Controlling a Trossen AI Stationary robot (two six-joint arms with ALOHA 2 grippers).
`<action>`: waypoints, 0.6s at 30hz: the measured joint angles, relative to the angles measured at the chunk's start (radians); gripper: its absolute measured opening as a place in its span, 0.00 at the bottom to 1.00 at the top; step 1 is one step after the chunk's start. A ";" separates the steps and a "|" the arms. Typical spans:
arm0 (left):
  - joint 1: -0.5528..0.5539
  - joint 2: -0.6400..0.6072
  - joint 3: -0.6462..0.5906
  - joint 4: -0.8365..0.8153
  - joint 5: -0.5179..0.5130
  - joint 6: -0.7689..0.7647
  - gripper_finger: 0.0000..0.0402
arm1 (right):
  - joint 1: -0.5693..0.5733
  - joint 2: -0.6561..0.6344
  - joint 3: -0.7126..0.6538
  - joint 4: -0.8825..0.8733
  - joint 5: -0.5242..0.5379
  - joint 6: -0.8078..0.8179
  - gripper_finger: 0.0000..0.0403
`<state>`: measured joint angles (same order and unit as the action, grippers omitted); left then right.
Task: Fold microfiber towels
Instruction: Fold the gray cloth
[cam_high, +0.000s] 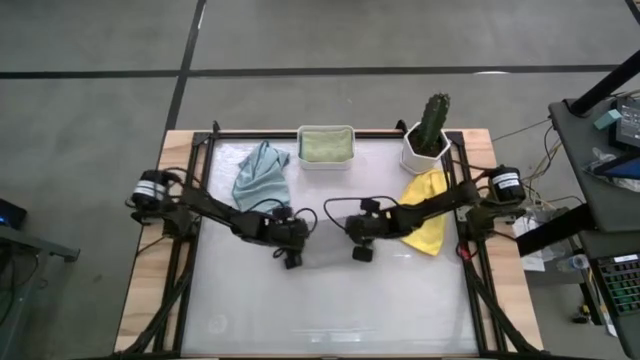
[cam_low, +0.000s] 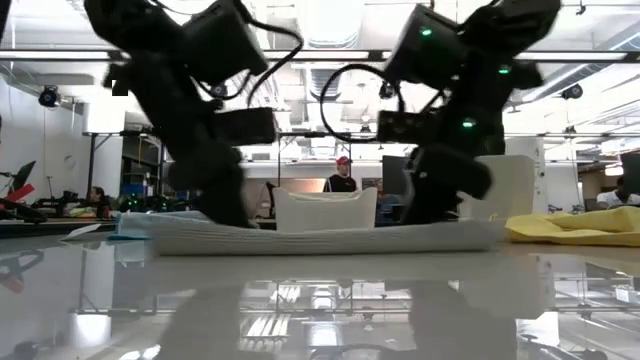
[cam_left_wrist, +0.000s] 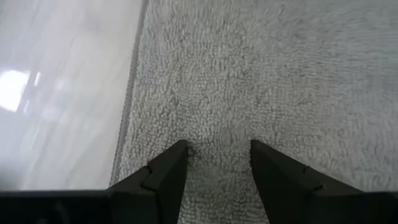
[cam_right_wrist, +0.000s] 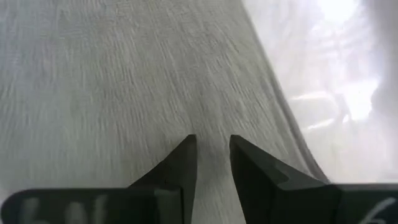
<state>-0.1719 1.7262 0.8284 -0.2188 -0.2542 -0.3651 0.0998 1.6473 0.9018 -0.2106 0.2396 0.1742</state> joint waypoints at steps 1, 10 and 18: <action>0.000 -0.022 0.000 -0.059 0.001 -0.030 0.41 | -0.014 -0.002 0.013 0.006 0.001 -0.033 0.22; -0.007 -0.217 -0.016 -0.222 0.026 -0.150 0.41 | -0.066 -0.012 0.114 0.066 -0.001 -0.196 0.22; -0.041 -0.291 -0.017 -0.200 0.016 -0.146 0.41 | -0.039 -0.021 0.125 0.051 -0.013 -0.146 0.22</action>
<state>-0.2131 1.4347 0.8109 -0.4185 -0.2386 -0.5108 0.0611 1.6262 1.0267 -0.1595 0.2269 0.0280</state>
